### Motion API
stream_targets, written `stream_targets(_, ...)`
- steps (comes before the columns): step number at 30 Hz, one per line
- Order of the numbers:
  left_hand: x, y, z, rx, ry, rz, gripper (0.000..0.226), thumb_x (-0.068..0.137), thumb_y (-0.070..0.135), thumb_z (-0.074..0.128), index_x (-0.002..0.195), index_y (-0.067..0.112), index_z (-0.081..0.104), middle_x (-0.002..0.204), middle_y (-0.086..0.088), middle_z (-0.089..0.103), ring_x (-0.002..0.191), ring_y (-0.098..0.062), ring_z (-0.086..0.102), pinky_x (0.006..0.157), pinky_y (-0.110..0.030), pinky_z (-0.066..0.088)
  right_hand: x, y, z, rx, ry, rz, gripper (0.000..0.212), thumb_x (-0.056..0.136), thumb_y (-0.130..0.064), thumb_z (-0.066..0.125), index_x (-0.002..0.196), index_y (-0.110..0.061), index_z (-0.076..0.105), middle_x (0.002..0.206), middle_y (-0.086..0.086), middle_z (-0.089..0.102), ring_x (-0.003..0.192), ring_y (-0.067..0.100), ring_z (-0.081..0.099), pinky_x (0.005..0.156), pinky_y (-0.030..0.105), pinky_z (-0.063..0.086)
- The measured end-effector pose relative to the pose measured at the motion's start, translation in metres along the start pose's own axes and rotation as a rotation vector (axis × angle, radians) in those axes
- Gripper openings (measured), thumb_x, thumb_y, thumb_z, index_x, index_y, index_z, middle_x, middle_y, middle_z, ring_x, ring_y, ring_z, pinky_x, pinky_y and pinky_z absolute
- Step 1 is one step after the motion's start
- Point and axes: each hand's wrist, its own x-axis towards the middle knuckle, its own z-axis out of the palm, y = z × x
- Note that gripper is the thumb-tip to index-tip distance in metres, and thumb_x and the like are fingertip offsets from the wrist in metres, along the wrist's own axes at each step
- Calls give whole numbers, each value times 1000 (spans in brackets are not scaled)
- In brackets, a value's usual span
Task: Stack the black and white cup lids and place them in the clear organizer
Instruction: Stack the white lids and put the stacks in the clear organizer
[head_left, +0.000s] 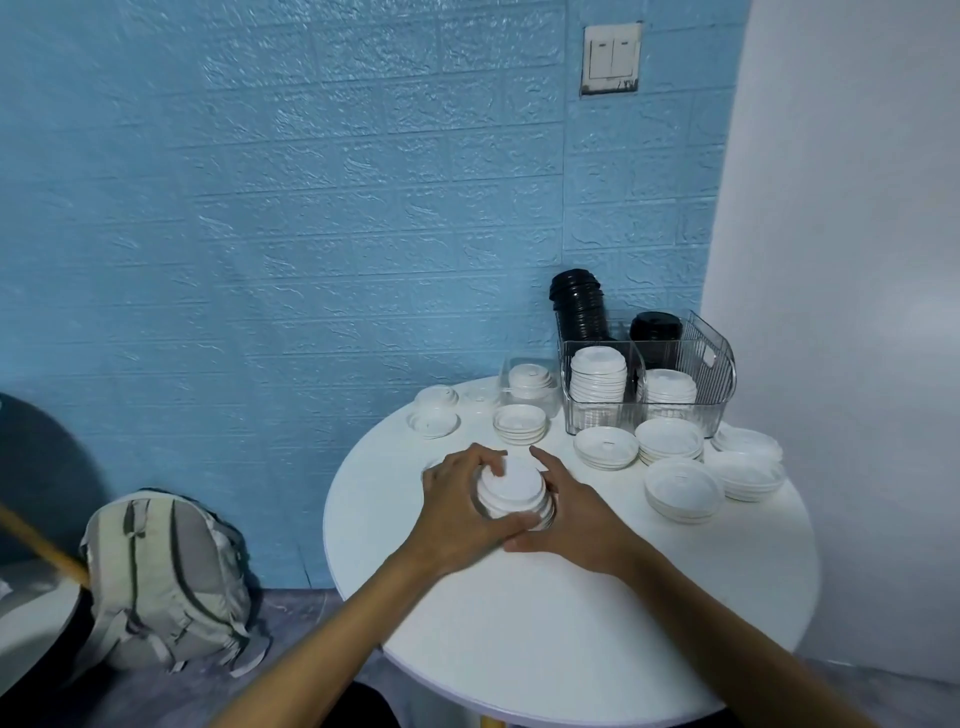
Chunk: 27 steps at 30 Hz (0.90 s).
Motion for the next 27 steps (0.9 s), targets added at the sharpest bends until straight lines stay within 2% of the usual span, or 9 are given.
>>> stream_targets(4, 1, -7, 5, 162, -61, 21, 51, 65, 68, 77, 106, 43, 58, 120, 42, 52, 130, 8, 31, 102, -7, 4, -2, 2, 0, 10, 14, -21, 130, 42, -67, 87, 153, -35, 28, 136, -20, 55, 126, 5, 56, 111, 33, 44)
stream_targets(8, 0, -7, 4, 191, -103, 71, 52, 70, 74, 66, 114, 46, 64, 114, 47, 53, 130, 5, 31, 104, -9, 4, -4, -4, 0, -45, 59, -88, 81, 50, -64, 86, 121, -54, 49, 124, -31, 56, 124, 3, 54, 109, 32, 43)
stream_targets(10, 0, -7, 4, 162, -120, 51, 45, 71, 74, 64, 108, 50, 66, 115, 45, 55, 131, 5, 31, 106, -17, 9, -6, -10, -1, -60, 52, -123, 67, 57, -50, 94, 110, -62, 54, 116, -31, 63, 113, -3, 59, 102, 27, 48)
stream_targets(12, 0, -6, 3, 116, -130, 18, 34, 70, 75, 61, 98, 56, 65, 116, 50, 53, 131, 5, 32, 105, -22, 10, -7, -10, -3, -32, 36, -139, 64, 62, -35, 96, 105, -62, 58, 112, -31, 65, 107, -5, 62, 96, 21, 48)
stream_targets(17, 2, -7, 0, 66, -142, -9, 19, 74, 65, 75, 90, 61, 67, 117, 52, 52, 132, -3, 38, 108, -14, 6, -9, -16, -4, 13, 23, -146, 55, 66, -32, 95, 114, -33, 67, 115, -15, 71, 109, 6, 66, 99, 32, 51)
stream_targets(19, 3, -9, -1, 39, -170, -16, 22, 72, 68, 74, 92, 62, 67, 117, 50, 55, 132, -2, 41, 118, -31, 14, -8, -18, -4, -2, 30, -158, 53, 68, -32, 94, 114, -27, 68, 113, -10, 73, 108, 11, 67, 99, 36, 52)
stream_targets(22, 5, -11, -4, 33, -214, -22, 28, 68, 74, 67, 95, 65, 65, 119, 50, 55, 136, -1, 40, 119, -48, 23, -9, -19, -4, 35, 29, -166, 49, 70, -25, 94, 111, -31, 69, 110, -12, 73, 104, 6, 67, 94, 28, 52)
stream_targets(25, 4, -10, -7, 41, -249, -46, 30, 66, 75, 68, 93, 62, 66, 119, 55, 51, 140, 5, 32, 120, -41, 14, -10, -13, -3, 79, 57, -128, 59, 65, -20, 96, 111, -40, 64, 113, -24, 70, 105, -5, 64, 90, 12, 46)
stream_targets(27, 5, -10, -8, 45, -259, -50, 28, 69, 68, 76, 94, 60, 67, 118, 56, 51, 140, 8, 30, 118, -36, 11, -10, -11, -1, 85, 70, -108, 68, 61, -26, 98, 117, -39, 62, 117, -21, 69, 110, -4, 63, 93, 15, 46)
